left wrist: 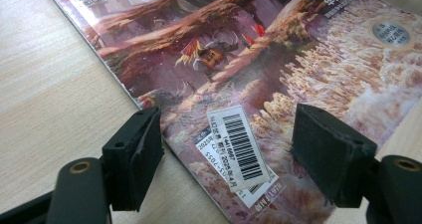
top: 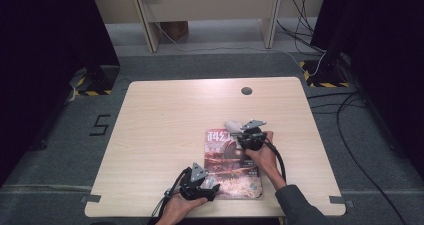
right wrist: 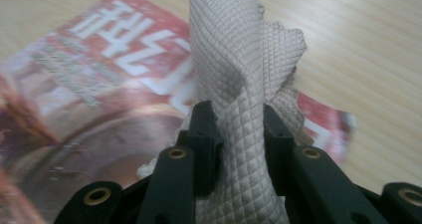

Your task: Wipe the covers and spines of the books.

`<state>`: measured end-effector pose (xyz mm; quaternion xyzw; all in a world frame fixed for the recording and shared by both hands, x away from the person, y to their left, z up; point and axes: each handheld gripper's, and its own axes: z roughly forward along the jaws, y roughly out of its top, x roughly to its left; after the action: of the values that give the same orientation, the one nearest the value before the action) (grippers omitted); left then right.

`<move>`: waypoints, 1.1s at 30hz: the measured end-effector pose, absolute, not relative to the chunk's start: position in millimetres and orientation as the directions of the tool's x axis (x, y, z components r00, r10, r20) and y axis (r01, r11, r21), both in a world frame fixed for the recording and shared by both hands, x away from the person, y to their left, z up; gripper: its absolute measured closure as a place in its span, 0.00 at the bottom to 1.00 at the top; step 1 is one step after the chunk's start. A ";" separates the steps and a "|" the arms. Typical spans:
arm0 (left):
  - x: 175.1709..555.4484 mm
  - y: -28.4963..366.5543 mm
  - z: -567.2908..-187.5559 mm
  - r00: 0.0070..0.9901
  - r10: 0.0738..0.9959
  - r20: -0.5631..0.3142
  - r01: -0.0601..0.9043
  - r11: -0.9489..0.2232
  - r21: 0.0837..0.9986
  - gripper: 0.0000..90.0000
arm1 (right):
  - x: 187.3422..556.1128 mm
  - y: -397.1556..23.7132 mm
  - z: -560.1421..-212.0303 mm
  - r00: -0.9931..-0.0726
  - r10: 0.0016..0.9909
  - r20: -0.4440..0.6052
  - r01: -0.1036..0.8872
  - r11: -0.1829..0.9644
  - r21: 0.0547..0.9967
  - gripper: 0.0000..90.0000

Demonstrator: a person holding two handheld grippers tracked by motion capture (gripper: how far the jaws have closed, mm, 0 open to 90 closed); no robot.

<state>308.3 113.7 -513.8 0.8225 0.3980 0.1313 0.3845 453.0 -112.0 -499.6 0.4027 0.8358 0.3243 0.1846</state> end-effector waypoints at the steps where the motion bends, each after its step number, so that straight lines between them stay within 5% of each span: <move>1: 308.3 113.4 -513.8 0.649 0.756 -0.091 0.553 -0.387 0.738 0.30 | 453.3 -110.1 -499.5 -0.612 0.788 -0.063 0.544 0.477 0.690 0.81; 14: 307.6 105.1 -514.5 0.655 0.750 -0.088 0.544 -0.389 0.743 0.30 | 469.7 -153.8 -500.5 -0.466 0.883 -0.051 0.609 0.362 0.706 0.80; 25: 307.0 104.6 -514.3 0.655 0.750 -0.088 0.546 -0.390 0.742 0.30 | 455.2 -107.6 -500.2 -0.602 0.797 -0.045 0.554 0.457 0.696 0.80; 33: 307.7 105.2 -514.3 0.662 0.744 -0.089 0.543 -0.393 0.742 0.30 | 460.4 -116.2 -499.7 -0.576 0.816 -0.055 0.566 0.446 0.693 0.79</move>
<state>307.7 105.2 -514.3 0.8246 0.3902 0.1297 0.3886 460.4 -116.2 -499.7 0.4173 0.8277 0.3207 0.1948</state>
